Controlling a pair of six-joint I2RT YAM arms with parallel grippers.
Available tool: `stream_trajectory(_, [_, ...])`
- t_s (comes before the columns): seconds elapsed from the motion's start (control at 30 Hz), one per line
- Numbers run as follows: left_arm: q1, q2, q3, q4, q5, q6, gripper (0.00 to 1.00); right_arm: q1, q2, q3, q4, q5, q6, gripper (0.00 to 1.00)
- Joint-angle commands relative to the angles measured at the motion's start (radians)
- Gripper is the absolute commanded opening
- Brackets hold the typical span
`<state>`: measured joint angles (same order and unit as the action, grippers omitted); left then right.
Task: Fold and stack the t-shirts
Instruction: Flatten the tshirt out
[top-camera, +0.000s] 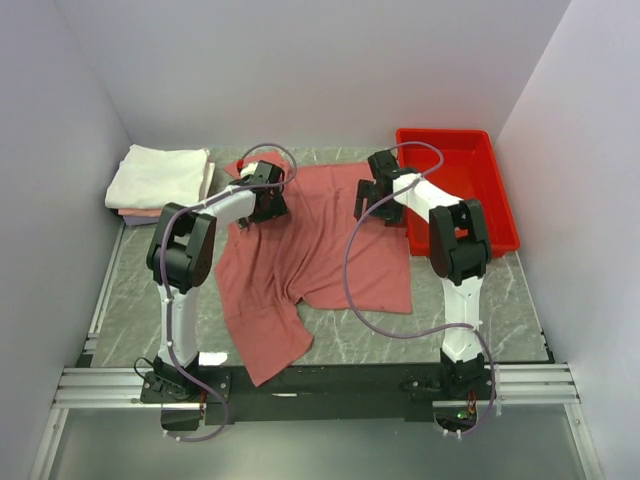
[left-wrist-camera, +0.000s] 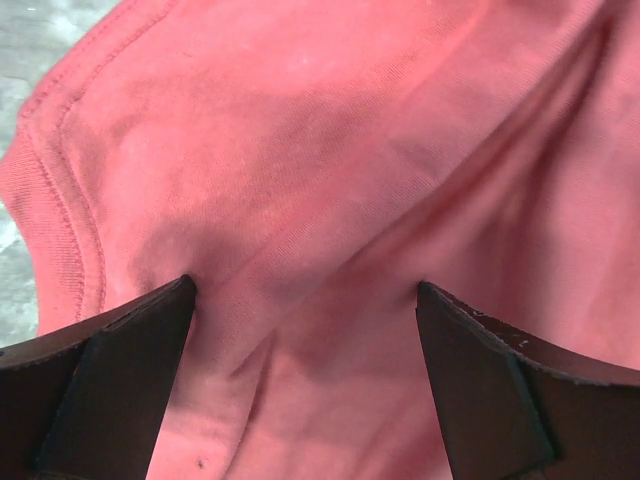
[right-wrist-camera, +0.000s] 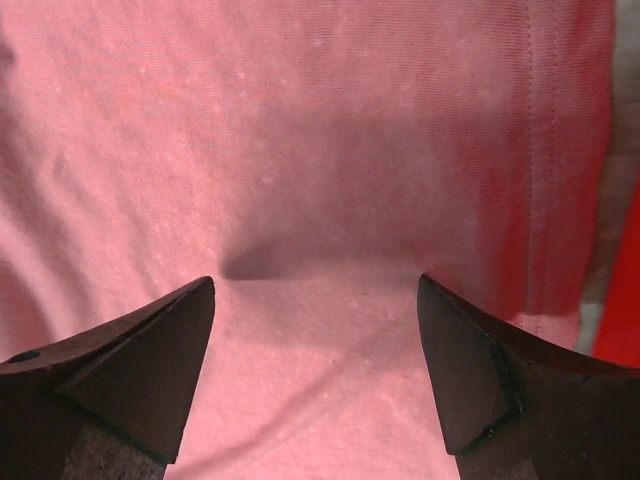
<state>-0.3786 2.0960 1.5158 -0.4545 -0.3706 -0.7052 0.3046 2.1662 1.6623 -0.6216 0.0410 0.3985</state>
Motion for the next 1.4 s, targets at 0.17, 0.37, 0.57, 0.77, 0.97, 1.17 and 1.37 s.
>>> stream_trajectory(0.17, [0.026,-0.004,0.000,-0.044,-0.053,-0.014,0.99,-0.074,-0.029,-0.015,-0.138,0.098,-0.027,0.88])
stream_trajectory(0.37, [0.044,-0.016,-0.009,-0.018,-0.031,0.029,0.99,-0.165,-0.046,-0.052,-0.107,0.049,-0.062,0.88])
stream_trajectory(0.57, [0.076,0.015,0.020,-0.010,0.009,0.073,0.99,-0.202,-0.014,-0.022,-0.095,0.027,-0.082,0.88])
stream_trajectory(0.77, [0.118,0.068,0.087,-0.035,0.004,0.096,1.00,-0.216,0.017,0.031,-0.102,0.020,-0.093,0.88])
stream_trajectory(0.97, [0.147,0.118,0.150,-0.076,-0.011,0.105,0.99,-0.219,0.024,0.043,-0.096,0.013,-0.101,0.88])
stream_trajectory(1.17, [0.141,0.073,0.139,-0.093,-0.007,0.099,0.99,-0.214,0.015,0.068,-0.112,0.034,-0.105,0.88])
stream_trajectory(1.37, [0.087,-0.059,0.135,-0.110,-0.010,0.113,0.99,-0.170,-0.060,0.091,-0.132,0.073,-0.130,0.89])
